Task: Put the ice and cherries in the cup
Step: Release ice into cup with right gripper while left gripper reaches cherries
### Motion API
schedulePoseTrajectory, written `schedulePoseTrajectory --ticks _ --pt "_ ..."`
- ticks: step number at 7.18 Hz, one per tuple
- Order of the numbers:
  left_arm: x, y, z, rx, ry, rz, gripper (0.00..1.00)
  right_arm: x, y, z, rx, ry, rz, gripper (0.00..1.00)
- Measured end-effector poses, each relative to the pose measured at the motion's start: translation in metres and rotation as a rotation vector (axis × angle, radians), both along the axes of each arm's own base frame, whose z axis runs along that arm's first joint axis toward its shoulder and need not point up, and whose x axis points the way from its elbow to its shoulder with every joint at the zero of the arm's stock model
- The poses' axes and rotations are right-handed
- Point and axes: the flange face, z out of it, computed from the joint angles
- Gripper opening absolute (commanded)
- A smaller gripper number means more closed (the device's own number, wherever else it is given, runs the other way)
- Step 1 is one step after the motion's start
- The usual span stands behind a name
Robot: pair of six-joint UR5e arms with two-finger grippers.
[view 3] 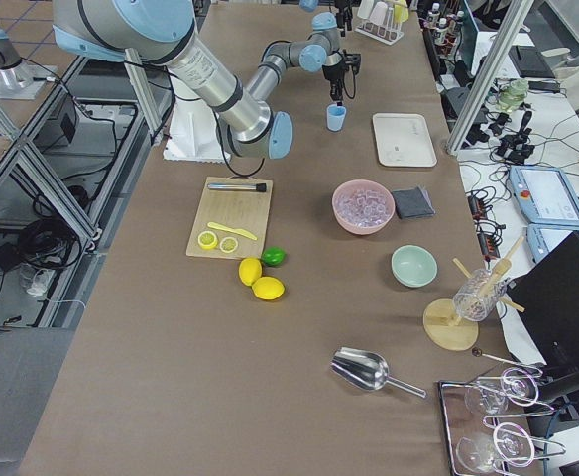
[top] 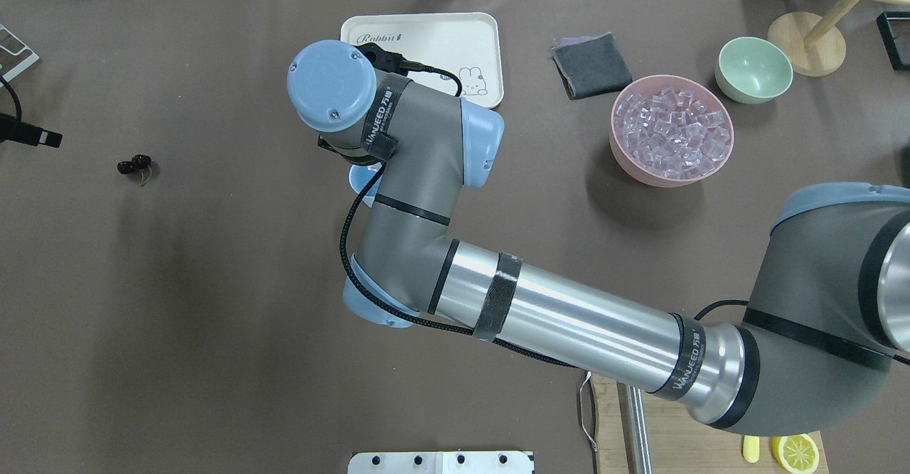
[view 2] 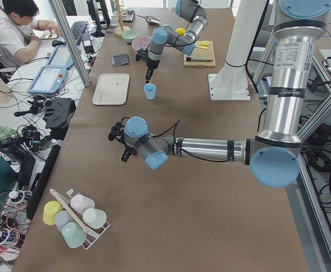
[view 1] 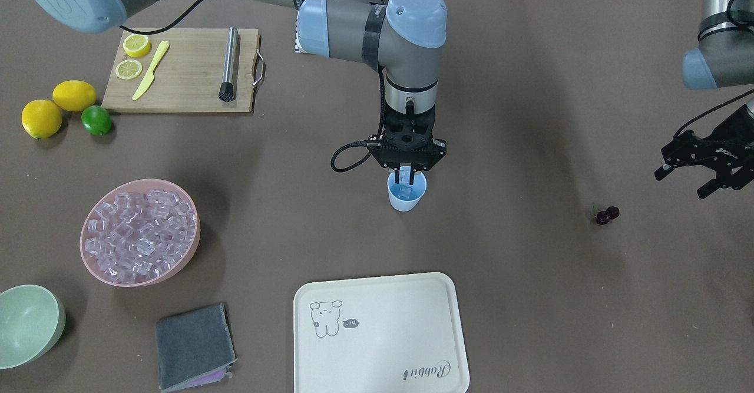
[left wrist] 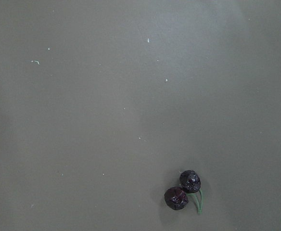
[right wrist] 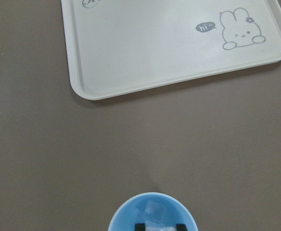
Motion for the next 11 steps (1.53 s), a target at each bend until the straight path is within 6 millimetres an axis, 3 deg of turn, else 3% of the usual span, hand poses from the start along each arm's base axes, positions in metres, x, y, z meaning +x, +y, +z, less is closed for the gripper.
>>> schedulePoseTrajectory --ticks 1,3,5,7,8,9,10,11 --pt "0.000 0.000 0.000 0.000 0.000 0.000 0.98 -0.006 0.000 0.004 0.009 -0.011 -0.001 0.58" --pt "0.001 0.000 0.000 0.001 0.000 0.001 0.98 -0.009 0.000 0.005 0.020 -0.027 -0.001 0.96" --pt "0.007 -0.002 -0.004 0.002 0.003 0.008 0.98 -0.007 -0.002 0.005 0.024 -0.032 0.001 0.98" --pt "0.044 -0.013 -0.024 -0.048 0.019 -0.019 0.98 0.013 -0.016 -0.001 0.013 -0.052 -0.003 0.99" --pt "0.073 -0.014 -0.028 -0.063 0.003 -0.037 0.98 0.055 -0.036 0.002 -0.010 -0.073 -0.025 0.99" --pt "0.098 -0.013 -0.024 -0.067 -0.024 -0.044 0.98 0.132 -0.064 0.029 -0.014 -0.079 -0.064 0.99" --pt "0.116 -0.014 -0.019 -0.070 -0.045 -0.048 0.98 0.222 -0.089 0.077 0.009 -0.072 -0.119 0.99" --pt "0.125 -0.017 -0.015 -0.081 -0.056 -0.054 0.98 0.309 -0.109 0.138 0.041 -0.053 -0.188 0.99"
